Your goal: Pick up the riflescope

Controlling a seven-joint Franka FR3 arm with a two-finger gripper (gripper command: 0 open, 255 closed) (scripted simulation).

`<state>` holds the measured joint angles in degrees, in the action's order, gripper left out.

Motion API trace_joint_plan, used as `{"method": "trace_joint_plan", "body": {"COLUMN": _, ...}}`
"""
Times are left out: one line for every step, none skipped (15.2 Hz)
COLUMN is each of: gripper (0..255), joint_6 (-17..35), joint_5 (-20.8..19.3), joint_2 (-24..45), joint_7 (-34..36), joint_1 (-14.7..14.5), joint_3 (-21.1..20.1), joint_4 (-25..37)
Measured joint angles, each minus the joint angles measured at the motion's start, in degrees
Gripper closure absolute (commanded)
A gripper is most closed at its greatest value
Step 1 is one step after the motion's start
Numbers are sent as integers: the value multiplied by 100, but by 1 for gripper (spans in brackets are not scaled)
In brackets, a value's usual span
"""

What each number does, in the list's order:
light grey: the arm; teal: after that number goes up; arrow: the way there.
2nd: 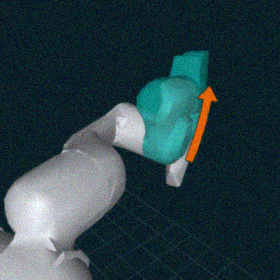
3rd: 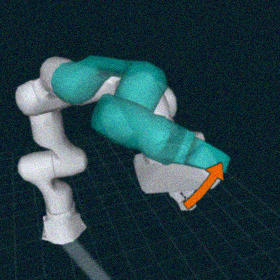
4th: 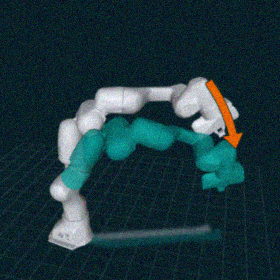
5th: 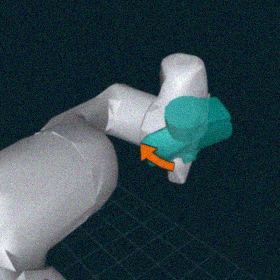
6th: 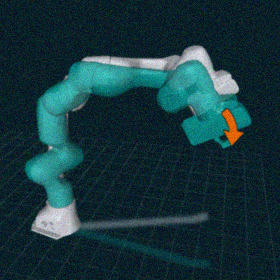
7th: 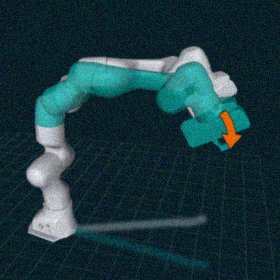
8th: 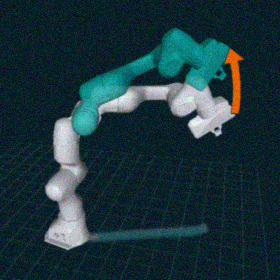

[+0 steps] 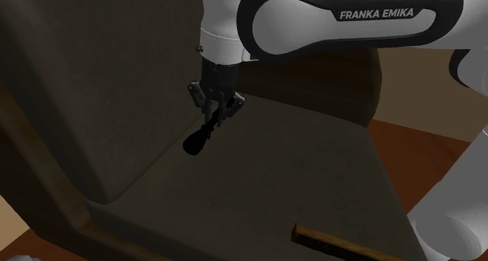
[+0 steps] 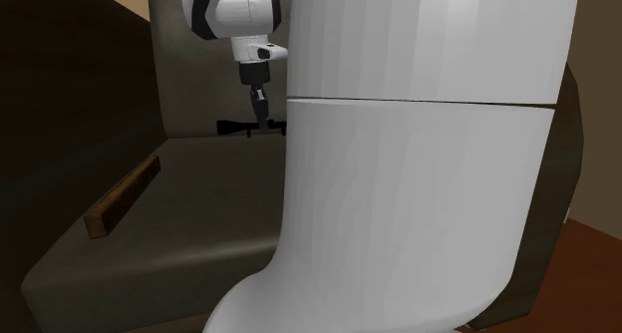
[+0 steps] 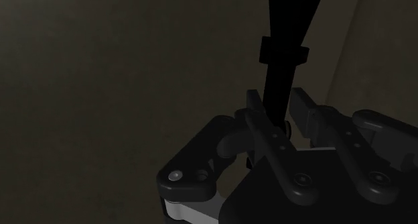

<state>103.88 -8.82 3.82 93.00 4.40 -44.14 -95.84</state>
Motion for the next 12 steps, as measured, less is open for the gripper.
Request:
{"method": "trace_joint_plan", "body": {"gripper": 255, "joint_6": 0, "joint_5": -1, "joint_2": 1, "joint_7": -6, "joint_1": 1, "joint_3": 0, "joint_4": 1}}
{"method": "trace_joint_plan", "body": {"gripper": 255, "joint_6": -3, "joint_5": -3, "joint_2": 3, "joint_7": -9, "joint_1": 1, "joint_3": -1, "joint_4": 3}}
{"method": "trace_joint_plan", "body": {"gripper": 255, "joint_6": 1, "joint_5": -36, "joint_2": 4, "joint_7": 31, "joint_1": -10, "joint_3": -5, "joint_4": -2}}
{"method": "trace_joint_plan", "body": {"gripper": 255, "joint_6": 15, "joint_5": -31, "joint_2": -4, "joint_7": 27, "joint_1": -5, "joint_3": -2, "joint_4": -12}}
{"method": "trace_joint_plan", "body": {"gripper": 255, "joint_6": -6, "joint_5": -24, "joint_2": 5, "joint_7": 17, "joint_1": -5, "joint_3": -2, "joint_4": 6}}
{"method": "trace_joint_plan", "body": {"gripper": 255, "joint_6": -60, "joint_5": -19, "joint_2": 28, "joint_7": 6, "joint_1": -7, "joint_3": -4, "joint_4": 45}}
{"method": "trace_joint_plan", "body": {"gripper": 255, "joint_6": -106, "joint_5": -7, "joint_2": 45, "joint_7": -9, "joint_1": -8, "joint_3": -6, "joint_4": 76}}
{"method": "trace_joint_plan", "body": {"gripper": 255, "joint_6": -212, "joint_5": -23, "joint_2": 99, "joint_7": -8, "joint_1": -22, "joint_3": -13, "joint_4": 159}}
{"method": "trace_joint_plan", "body": {"gripper": 255, "joint_6": -312, "joint_5": -33, "joint_2": 130, "joint_7": -11, "joint_1": -30, "joint_3": -16, "joint_4": 240}}
{"method": "trace_joint_plan", "body": {"gripper": 255, "joint_6": -403, "joint_5": -44, "joint_2": 157, "joint_7": -18, "joint_1": -36, "joint_3": -18, "joint_4": 327}}
{"method": "trace_joint_plan", "body": {"gripper": 255, "joint_6": -501, "joint_5": -57, "joint_2": 178, "joint_7": -11, "joint_1": -47, "joint_3": -23, "joint_4": 434}}
{"method": "trace_joint_plan", "body": {"gripper": 255, "joint_6": -594, "joint_5": -77, "joint_2": 205, "joint_7": -1, "joint_1": -62, "joint_3": -29, "joint_4": 531}}
